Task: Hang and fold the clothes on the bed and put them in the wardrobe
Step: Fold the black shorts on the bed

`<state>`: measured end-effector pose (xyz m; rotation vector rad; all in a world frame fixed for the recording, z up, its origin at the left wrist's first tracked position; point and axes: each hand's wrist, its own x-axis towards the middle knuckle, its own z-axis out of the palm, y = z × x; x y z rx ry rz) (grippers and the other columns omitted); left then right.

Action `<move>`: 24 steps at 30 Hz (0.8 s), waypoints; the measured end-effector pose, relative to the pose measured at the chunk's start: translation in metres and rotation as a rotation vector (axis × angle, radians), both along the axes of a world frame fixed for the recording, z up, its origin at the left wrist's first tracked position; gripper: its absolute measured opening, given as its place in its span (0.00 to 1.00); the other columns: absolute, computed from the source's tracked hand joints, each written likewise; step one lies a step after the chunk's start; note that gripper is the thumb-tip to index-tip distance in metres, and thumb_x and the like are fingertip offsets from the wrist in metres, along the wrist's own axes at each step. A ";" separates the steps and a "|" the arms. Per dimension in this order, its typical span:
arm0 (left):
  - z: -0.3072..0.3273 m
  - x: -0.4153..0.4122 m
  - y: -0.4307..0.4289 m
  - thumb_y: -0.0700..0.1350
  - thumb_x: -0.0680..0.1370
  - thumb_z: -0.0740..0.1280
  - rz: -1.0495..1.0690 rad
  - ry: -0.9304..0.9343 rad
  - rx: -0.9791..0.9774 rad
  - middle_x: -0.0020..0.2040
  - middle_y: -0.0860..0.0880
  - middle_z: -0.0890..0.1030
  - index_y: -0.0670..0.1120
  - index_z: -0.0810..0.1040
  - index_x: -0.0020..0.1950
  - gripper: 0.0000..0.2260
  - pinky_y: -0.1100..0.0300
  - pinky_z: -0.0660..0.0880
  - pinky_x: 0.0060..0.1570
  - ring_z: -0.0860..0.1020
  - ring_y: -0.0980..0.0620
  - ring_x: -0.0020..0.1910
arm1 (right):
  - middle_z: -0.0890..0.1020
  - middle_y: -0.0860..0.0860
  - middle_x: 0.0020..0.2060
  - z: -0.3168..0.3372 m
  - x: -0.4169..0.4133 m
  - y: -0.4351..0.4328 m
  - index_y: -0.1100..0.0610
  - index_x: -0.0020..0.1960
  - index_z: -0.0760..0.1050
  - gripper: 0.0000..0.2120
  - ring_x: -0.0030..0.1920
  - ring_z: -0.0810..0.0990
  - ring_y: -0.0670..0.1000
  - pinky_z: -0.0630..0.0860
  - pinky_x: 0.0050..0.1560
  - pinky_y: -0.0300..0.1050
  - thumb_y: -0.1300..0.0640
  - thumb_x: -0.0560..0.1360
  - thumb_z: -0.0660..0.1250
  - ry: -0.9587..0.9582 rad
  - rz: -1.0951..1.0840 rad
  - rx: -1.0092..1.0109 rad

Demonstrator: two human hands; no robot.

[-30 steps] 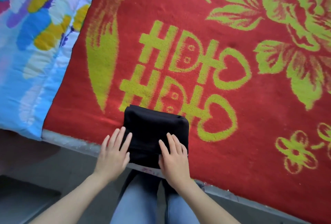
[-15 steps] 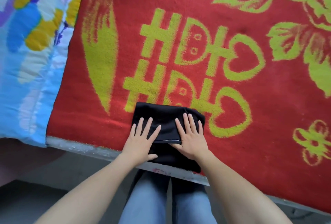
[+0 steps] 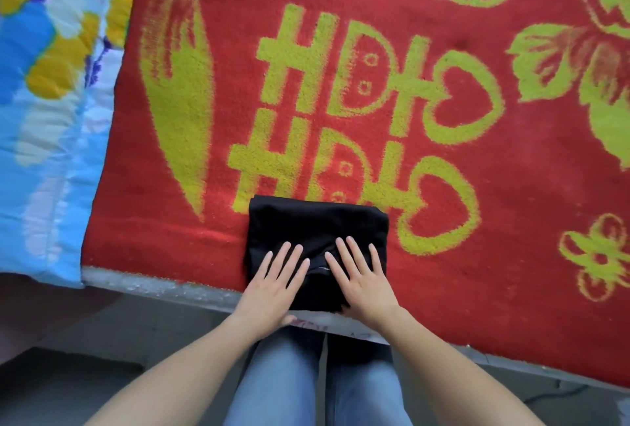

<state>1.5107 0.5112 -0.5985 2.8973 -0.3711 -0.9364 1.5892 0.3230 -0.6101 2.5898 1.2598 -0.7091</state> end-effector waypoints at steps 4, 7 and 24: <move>0.003 0.005 -0.005 0.65 0.45 0.79 0.025 0.027 -0.008 0.65 0.37 0.73 0.40 0.76 0.64 0.53 0.42 0.74 0.57 0.72 0.36 0.64 | 0.78 0.59 0.60 -0.002 0.001 0.002 0.56 0.61 0.79 0.40 0.61 0.78 0.59 0.75 0.54 0.62 0.57 0.48 0.82 0.009 -0.023 0.047; 0.002 0.005 -0.004 0.64 0.45 0.79 0.029 0.021 -0.009 0.66 0.37 0.73 0.40 0.75 0.64 0.53 0.42 0.74 0.57 0.72 0.36 0.64 | 0.82 0.58 0.55 -0.001 0.011 0.003 0.55 0.56 0.81 0.34 0.55 0.81 0.58 0.78 0.48 0.56 0.58 0.49 0.82 -0.009 0.008 0.108; -0.009 0.093 0.019 0.54 0.75 0.64 0.373 -0.133 0.088 0.77 0.43 0.50 0.47 0.50 0.77 0.36 0.41 0.52 0.70 0.49 0.45 0.76 | 0.48 0.57 0.76 0.010 0.101 0.016 0.52 0.77 0.42 0.36 0.74 0.53 0.59 0.61 0.68 0.55 0.52 0.78 0.60 0.333 -0.443 0.016</move>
